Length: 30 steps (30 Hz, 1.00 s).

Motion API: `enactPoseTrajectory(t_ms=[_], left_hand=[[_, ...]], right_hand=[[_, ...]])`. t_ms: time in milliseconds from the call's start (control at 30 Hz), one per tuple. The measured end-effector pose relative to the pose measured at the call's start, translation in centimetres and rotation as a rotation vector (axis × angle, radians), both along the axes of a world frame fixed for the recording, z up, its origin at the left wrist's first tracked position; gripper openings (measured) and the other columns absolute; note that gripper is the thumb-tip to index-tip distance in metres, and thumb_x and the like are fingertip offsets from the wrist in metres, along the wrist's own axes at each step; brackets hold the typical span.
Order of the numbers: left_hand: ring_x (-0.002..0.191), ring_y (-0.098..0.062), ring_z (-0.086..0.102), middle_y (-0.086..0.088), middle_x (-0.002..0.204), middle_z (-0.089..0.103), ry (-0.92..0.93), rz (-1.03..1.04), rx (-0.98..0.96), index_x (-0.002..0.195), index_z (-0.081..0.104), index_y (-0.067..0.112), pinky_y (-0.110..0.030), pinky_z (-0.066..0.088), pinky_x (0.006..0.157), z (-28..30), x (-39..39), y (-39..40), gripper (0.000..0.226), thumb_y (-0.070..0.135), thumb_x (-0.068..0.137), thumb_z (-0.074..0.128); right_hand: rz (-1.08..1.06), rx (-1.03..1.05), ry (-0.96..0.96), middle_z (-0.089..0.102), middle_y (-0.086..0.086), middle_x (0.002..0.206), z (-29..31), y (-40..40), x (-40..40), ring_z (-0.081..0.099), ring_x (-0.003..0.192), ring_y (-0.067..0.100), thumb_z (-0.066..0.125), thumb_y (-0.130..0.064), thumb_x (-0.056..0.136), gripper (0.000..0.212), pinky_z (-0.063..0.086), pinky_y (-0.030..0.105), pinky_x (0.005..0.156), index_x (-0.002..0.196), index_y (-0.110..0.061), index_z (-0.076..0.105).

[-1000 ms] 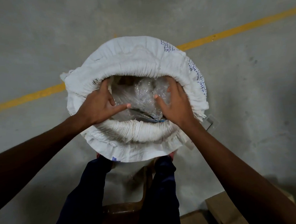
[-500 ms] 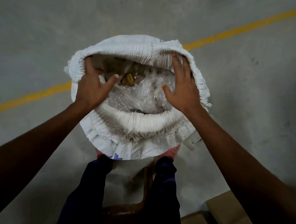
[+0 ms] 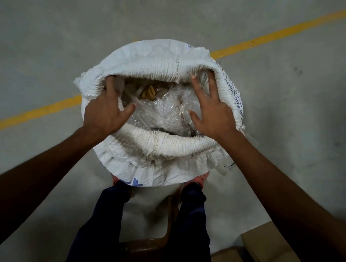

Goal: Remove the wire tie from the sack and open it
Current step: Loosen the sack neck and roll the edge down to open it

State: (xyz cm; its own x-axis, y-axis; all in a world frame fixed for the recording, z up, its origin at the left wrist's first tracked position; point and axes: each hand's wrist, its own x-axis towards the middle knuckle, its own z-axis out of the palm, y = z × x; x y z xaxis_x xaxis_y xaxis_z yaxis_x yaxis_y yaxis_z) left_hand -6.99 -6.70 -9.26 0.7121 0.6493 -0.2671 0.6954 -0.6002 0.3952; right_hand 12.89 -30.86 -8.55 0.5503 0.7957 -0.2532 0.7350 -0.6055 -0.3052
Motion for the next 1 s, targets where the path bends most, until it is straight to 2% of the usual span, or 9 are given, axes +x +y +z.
enactPoseTrajectory(t_ms=[133, 233, 367, 433, 500, 600, 733, 833, 1000], left_hand=[[0.094, -0.044, 0.07, -0.014, 0.124, 0.067, 0.097, -0.299, 0.133, 0.133, 0.05, 0.016, -0.046, 0.048, 0.069, 0.3, -0.3, -0.9, 0.06, 0.059, 0.092, 0.061], [0.103, -0.035, 0.065, -0.008, 0.115, 0.074, 0.171, -0.71, 0.282, 0.119, 0.068, 0.02, -0.046, 0.043, 0.083, -0.1, -0.8, -1.8, 0.068, 0.073, 0.097, 0.031], [0.098, -0.024, 0.062, 0.003, 0.097, 0.076, 0.219, -1.13, 0.251, 0.118, 0.071, 0.026, -0.042, 0.033, 0.089, -1.2, -2.0, -3.1, 0.08, 0.078, 0.099, 0.012], [0.094, -0.024, 0.067, 0.003, 0.097, 0.077, 0.218, -1.189, 0.09, 0.12, 0.069, 0.028, -0.039, 0.035, 0.096, -1.6, -2.4, -3.4, 0.075, 0.077, 0.1, 0.015], [0.09, -0.024, 0.069, 0.002, 0.096, 0.077, 0.221, -1.211, -0.107, 0.115, 0.068, 0.03, -0.04, 0.044, 0.101, -1.6, -2.6, -3.4, 0.069, 0.076, 0.102, 0.018], [0.089, -0.023, 0.068, 0.003, 0.097, 0.075, 0.263, -1.262, -0.288, 0.107, 0.066, 0.029, -0.041, 0.052, 0.083, -1.1, -3.0, -3.6, 0.071, 0.079, 0.1, 0.016], [0.099, -0.019, 0.065, 0.004, 0.109, 0.07, 0.409, -1.304, -0.424, 0.108, 0.067, 0.026, -0.038, 0.05, 0.084, 0.2, -3.1, -4.3, 0.08, 0.086, 0.089, 0.017], [0.097, -0.021, 0.066, 0.003, 0.109, 0.07, 0.535, -1.286, -0.46, 0.106, 0.069, 0.024, -0.036, 0.048, 0.08, 0.7, -2.6, -4.9, 0.077, 0.083, 0.084, 0.023], [0.122, -0.024, 0.06, 0.0, 0.137, 0.063, 0.617, -1.182, -0.533, 0.136, 0.047, 0.039, -0.044, 0.047, 0.103, 0.2, -3.3, -5.8, 0.085, 0.096, 0.08, 0.016]], right_hand=[[0.034, 0.008, 0.021, -0.006, 0.017, 0.175, 0.0, 0.3, 0.1, 0.071, 0.072, 0.036, 0.063, -0.043, 0.094, 0.094, 0.056, 0.036, 0.05, 0.167, -0.035, 0.005], [0.056, 0.042, 0.027, 0.001, 0.018, 0.174, -0.2, 0.3, -0.2, 0.072, 0.079, 0.035, 0.064, -0.042, 0.094, 0.089, 0.054, 0.033, 0.053, 0.167, -0.032, 0.013], [0.158, 0.013, 0.055, 0.045, 0.016, 0.154, -0.4, -0.2, -1.3, 0.071, 0.096, 0.037, 0.049, -0.054, 0.096, 0.064, 0.059, 0.044, 0.077, 0.149, -0.019, 0.048], [0.353, -0.147, 0.105, 0.068, 0.012, 0.128, -0.6, -0.9, -2.2, 0.071, 0.101, 0.035, 0.028, -0.068, 0.094, 0.073, 0.048, 0.049, 0.096, 0.136, -0.017, 0.059], [0.597, -0.28, 0.109, 0.075, 0.008, 0.108, -0.9, -2.0, -3.3, 0.071, 0.102, 0.03, 0.024, -0.076, 0.095, 0.074, 0.038, 0.051, 0.106, 0.126, -0.021, 0.064], [0.83, -0.417, 0.176, 0.076, 0.005, 0.103, -1.1, -3.6, -4.8, 0.068, 0.108, 0.029, 0.027, -0.082, 0.095, 0.073, 0.026, 0.052, 0.119, 0.116, -0.025, 0.069], [0.808, -0.514, 0.377, 0.071, 0.004, 0.125, -0.4, -4.9, -5.7, 0.062, 0.118, 0.03, 0.053, -0.086, 0.083, 0.075, 0.048, 0.039, 0.099, 0.134, -0.032, 0.064], [0.773, -0.572, 0.527, 0.07, -0.001, 0.122, -0.3, -5.2, -5.8, 0.067, 0.111, 0.022, 0.062, -0.084, 0.079, 0.072, 0.052, 0.034, 0.087, 0.132, -0.035, 0.064], [0.731, -0.655, 0.636, 0.074, -0.008, 0.118, -0.7, -5.3, -6.0, 0.069, 0.109, 0.019, 0.04, -0.102, 0.068, 0.089, 0.055, 0.038, 0.095, 0.124, -0.039, 0.065]])
